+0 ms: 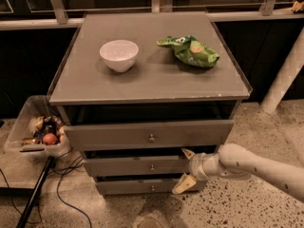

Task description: Open middle drawer

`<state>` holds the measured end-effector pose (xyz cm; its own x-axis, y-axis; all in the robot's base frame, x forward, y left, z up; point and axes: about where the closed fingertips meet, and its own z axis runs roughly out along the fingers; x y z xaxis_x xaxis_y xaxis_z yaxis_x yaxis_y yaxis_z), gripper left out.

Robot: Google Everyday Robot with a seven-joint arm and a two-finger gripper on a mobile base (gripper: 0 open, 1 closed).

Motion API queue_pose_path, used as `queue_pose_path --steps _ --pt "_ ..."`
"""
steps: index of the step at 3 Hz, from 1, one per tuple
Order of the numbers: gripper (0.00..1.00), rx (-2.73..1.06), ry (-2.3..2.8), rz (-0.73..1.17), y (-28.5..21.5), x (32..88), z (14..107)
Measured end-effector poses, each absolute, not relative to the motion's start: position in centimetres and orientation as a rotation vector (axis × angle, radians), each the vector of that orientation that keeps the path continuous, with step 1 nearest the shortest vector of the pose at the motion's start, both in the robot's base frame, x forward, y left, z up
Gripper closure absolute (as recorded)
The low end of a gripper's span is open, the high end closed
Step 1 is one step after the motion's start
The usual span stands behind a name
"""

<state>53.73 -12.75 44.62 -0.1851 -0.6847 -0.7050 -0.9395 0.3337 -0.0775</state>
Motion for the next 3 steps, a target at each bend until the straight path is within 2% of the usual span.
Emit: queue_pose_path --steps 3 --pt "0.00 -1.433 1.883 0.472 -13.2 57.7 42.1"
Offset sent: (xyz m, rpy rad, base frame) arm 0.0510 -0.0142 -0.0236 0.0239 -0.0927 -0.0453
